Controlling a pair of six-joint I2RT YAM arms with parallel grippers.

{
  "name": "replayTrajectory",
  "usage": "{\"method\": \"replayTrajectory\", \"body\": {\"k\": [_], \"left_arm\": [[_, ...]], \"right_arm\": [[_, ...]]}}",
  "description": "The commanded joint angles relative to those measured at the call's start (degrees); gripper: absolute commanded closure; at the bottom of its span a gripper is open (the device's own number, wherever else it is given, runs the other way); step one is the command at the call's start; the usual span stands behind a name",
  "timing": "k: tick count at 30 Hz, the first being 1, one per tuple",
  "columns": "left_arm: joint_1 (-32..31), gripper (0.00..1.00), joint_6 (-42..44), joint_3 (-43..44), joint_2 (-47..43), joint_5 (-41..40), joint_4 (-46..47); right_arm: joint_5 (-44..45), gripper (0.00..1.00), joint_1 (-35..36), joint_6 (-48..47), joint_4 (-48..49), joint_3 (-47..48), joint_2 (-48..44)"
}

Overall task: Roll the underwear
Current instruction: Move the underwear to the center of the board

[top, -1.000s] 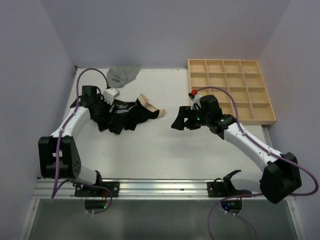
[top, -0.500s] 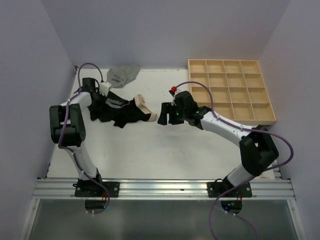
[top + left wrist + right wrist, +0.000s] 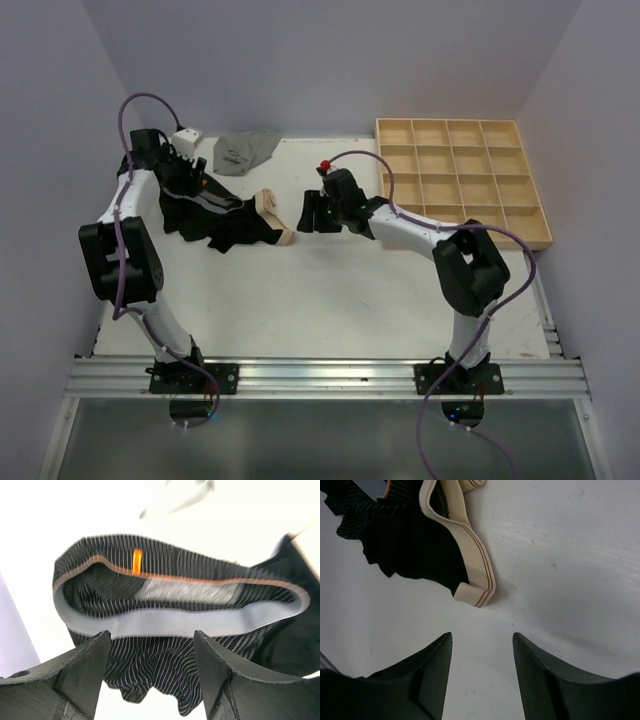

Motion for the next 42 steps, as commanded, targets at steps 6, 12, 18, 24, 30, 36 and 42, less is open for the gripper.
{"method": "replayTrajectory", "body": {"k": [6, 12, 18, 24, 30, 36, 42], "left_arm": [[-0.1, 0.24, 0.5, 1.2, -2.1, 8.7, -2.7], [0.0, 0.21, 1.4, -2.2, -1.5, 7.9, -1.6], [-0.1, 0.25, 0.8, -3.2, 2.7, 4.3, -0.8], [-0.1, 0.42, 0.0, -3.0, 8.1, -1.2, -0.2], [0.3, 0.61, -2.6, -1.8, 11.1, -7.9, 3.1], [1.1, 0.57, -3.5, 1.8, 10.8, -7.5, 3.3], [2.1, 0.28, 0.9, 1.9, 1.7, 6.7, 2.7]], "right_arm": [[-0.4, 0.38, 2.6, 5.5, 4.1, 13.1, 12.8], [0.0, 0.35, 4.0, 5.8, 1.4, 19.2, 19.7], [-2.2, 0.77, 4.2, 4.8, 0.6, 16.7, 19.7], [-2.4, 1.0, 4.2, 1.7, -1.1, 7.5, 10.9], [0.9, 1.0, 4.2, -2.4, -6.1, -1.8, -0.9], [2.4, 1.0, 4.1, -5.3, -9.7, -7.9, -9.0], [2.1, 1.0, 4.1, -7.2, -13.0, -13.9, -13.7]]}}
